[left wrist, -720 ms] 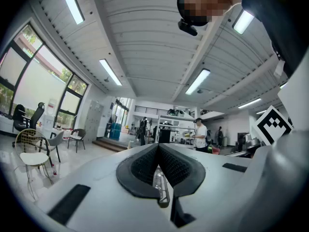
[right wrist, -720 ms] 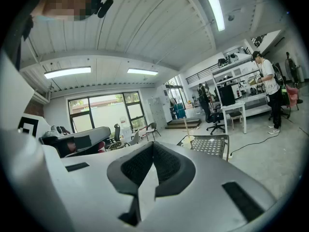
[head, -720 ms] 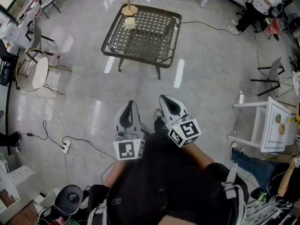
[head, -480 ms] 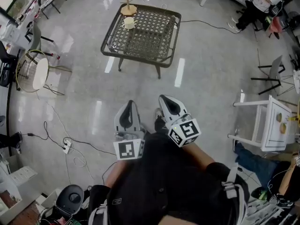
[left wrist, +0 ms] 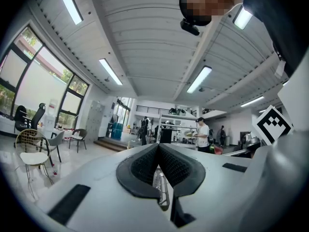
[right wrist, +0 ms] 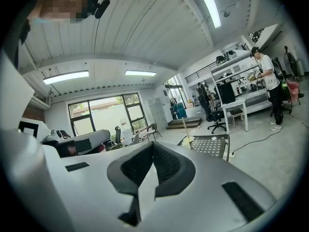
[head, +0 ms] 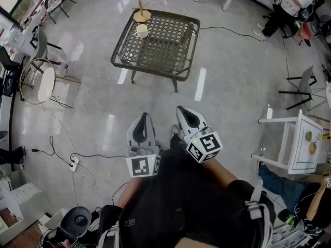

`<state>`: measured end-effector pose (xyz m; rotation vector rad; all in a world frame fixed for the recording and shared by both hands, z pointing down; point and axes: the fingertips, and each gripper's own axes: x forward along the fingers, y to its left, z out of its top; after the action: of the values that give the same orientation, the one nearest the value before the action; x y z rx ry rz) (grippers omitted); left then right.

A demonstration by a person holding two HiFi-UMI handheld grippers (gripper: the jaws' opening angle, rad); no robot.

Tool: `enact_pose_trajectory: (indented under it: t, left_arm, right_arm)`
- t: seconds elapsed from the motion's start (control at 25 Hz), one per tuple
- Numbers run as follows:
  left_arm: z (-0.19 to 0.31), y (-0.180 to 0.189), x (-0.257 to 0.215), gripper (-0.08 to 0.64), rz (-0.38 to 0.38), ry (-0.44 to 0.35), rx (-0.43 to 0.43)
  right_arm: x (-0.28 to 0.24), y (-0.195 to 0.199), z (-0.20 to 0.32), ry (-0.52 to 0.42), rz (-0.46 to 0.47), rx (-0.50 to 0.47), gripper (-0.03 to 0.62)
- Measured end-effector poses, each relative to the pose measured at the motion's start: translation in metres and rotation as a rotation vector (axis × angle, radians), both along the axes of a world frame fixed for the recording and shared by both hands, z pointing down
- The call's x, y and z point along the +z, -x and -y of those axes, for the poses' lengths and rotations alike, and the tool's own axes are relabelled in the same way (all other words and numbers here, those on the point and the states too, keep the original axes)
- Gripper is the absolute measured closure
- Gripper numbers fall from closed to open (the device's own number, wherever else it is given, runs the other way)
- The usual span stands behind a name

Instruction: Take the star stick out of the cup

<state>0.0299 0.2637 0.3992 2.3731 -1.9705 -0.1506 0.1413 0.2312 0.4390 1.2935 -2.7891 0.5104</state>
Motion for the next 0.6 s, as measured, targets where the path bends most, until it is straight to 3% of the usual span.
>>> enact_pose_trajectory:
  t: [0.6]
  left_arm:
    - [0.066,-0.048,0.003,0.545,0.060,0.005,-0.048]
  right_arm:
    - [0.010,-0.024,0.072,0.000,0.005,-0.120,0.581]
